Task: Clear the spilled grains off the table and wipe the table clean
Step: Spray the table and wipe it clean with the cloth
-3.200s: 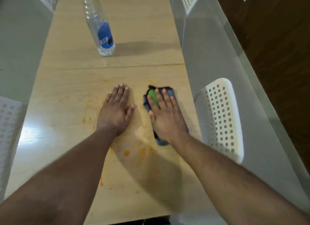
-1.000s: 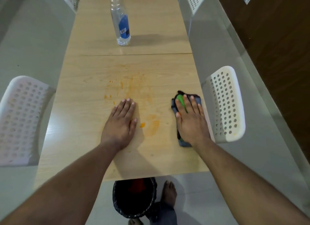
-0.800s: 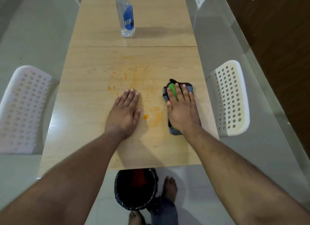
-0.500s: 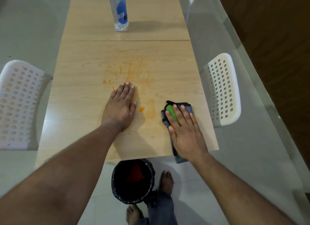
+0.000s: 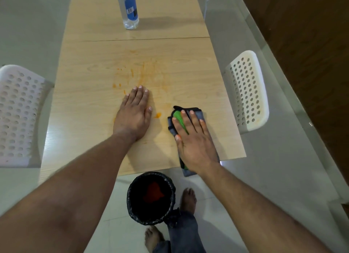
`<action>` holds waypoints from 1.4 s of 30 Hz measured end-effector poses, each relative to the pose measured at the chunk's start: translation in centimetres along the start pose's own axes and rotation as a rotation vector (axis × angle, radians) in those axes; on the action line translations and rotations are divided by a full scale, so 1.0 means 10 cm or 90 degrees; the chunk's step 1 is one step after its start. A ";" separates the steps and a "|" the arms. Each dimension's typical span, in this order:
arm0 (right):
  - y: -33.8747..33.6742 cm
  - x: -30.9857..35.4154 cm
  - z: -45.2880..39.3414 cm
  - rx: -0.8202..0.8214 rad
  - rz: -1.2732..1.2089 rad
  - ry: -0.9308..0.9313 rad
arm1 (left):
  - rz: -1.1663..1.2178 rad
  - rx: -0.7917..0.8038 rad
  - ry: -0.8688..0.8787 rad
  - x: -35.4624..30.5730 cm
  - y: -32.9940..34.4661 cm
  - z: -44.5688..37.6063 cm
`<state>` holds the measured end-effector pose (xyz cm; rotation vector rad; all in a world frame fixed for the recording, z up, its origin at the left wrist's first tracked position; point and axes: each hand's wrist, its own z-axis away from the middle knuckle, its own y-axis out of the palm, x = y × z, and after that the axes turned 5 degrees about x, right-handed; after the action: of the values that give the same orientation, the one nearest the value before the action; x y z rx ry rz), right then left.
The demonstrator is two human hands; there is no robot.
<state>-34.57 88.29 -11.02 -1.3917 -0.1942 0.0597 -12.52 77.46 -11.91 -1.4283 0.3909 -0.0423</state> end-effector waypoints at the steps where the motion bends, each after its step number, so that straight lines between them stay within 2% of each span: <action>1: -0.01 -0.06 0.05 0.007 0.003 -0.009 | 0.005 0.001 0.001 0.00 0.00 0.01; 5: -0.07 -0.21 -0.07 -0.004 0.002 0.012 | 0.020 0.001 0.004 0.04 0.00 0.00; 11: -0.32 -0.16 -1.16 -0.033 -0.025 0.131 | 0.057 -0.002 -0.028 0.10 -0.03 -0.12; 16: -0.35 0.22 -1.52 -0.003 -0.015 0.042 | 0.041 -0.006 -0.041 0.23 -0.12 -0.54; 20: -0.30 -0.04 -1.33 -0.008 0.010 -0.062 | 0.038 0.001 -0.037 0.38 -0.23 -1.01; 23: -0.34 -0.25 -1.41 -0.005 0.006 -0.025 | 0.032 0.008 -0.050 0.54 -0.31 -1.30; 28: -0.54 -0.39 -2.23 -0.037 -0.006 0.070 | 0.007 -0.025 -0.051 0.65 -0.27 -1.40; 31: -0.65 -0.23 -2.79 -0.030 -0.026 0.095 | 0.013 -0.033 -0.049 0.68 -0.26 -1.42; 35: -0.64 0.01 -2.94 -0.007 -0.016 0.029 | 0.021 -0.046 -0.047 0.70 -0.26 -1.44; 39: -0.61 -0.22 -2.59 0.007 0.016 -0.071 | 0.025 -0.043 -0.053 0.67 -0.27 -1.45; 42: -0.63 -0.39 -2.63 0.011 0.018 -0.051 | 0.025 -0.041 -0.055 0.69 -0.27 -1.46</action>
<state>-34.41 61.03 -9.54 -1.3758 -0.2402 0.1405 -9.72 61.36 -12.21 -1.4801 0.3525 0.0645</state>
